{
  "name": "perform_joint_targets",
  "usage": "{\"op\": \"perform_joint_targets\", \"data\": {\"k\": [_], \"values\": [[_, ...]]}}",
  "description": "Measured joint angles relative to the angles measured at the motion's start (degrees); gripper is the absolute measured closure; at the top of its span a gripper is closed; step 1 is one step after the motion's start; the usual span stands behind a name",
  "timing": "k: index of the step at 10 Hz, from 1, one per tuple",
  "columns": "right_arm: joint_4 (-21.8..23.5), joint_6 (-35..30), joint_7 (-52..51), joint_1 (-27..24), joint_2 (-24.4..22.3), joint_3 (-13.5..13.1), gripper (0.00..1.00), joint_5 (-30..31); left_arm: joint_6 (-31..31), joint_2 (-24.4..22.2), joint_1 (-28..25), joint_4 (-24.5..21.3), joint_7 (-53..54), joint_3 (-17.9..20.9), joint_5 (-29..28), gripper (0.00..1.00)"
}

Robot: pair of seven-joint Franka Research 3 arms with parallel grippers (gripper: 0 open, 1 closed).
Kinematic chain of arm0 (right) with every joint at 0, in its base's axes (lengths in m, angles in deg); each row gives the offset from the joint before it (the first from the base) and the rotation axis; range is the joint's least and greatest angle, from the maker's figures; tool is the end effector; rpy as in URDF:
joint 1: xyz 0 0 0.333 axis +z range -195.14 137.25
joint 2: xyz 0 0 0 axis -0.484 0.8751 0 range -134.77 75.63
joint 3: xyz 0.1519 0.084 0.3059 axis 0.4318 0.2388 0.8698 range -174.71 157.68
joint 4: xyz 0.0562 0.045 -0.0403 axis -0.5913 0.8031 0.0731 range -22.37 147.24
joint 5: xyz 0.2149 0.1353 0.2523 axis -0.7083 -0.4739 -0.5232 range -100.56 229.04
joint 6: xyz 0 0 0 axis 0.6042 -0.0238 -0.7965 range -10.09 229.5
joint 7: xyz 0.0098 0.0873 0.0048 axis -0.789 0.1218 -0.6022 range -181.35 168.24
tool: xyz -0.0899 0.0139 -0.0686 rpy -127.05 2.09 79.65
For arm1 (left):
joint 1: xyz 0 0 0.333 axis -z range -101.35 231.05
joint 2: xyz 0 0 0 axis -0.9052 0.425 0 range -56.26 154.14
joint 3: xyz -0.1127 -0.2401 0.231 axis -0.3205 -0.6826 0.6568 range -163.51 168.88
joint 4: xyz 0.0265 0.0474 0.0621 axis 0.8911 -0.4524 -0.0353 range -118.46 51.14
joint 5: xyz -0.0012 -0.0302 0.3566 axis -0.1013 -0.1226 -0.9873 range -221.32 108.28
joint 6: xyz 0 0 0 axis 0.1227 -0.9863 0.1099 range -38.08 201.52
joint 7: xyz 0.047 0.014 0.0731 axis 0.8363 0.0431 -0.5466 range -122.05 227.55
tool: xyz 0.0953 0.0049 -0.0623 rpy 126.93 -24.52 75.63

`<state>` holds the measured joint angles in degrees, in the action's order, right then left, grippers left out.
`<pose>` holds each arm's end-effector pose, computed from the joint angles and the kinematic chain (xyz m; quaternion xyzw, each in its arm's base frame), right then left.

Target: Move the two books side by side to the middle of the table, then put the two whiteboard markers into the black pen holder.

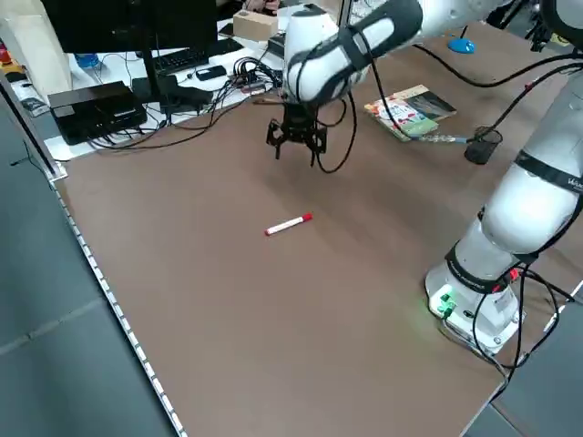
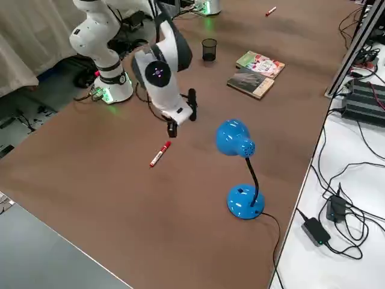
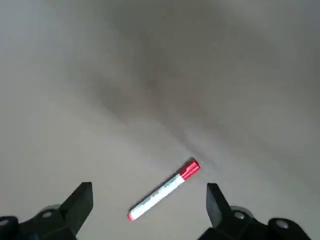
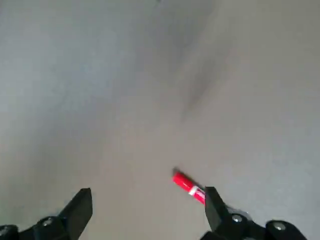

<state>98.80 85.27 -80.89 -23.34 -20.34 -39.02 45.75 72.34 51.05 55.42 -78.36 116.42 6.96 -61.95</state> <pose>0.4524 -0.1871 0.3449 -0.9354 -0.3185 0.0170 0.1526 0.4575 0.1131 0.3584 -0.8905 0.4531 0.0393 0.0117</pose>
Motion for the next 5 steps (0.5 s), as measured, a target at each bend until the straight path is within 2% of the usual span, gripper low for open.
{"op": "perform_joint_targets", "data": {"k": [1,3,5], "values": [[1.9,2.3,-7.8,-1.5,0.0,0.0,0.01,0.0,0.2,0.9,0.0,-0.6,1.2,0.0,-0.6,0.01],[4.8,4.8,-15.7,-2.6,0.0,0.0,0.01,0.2,2.7,4.0,-0.1,-1.2,3.3,0.2,-1.1,0.04],[7.6,6.6,-20.8,-3.7,0.0,0.0,0.0,0.3,10.5,6.9,-0.3,-4.3,10.6,3.1,-1.2,0.05]]}}
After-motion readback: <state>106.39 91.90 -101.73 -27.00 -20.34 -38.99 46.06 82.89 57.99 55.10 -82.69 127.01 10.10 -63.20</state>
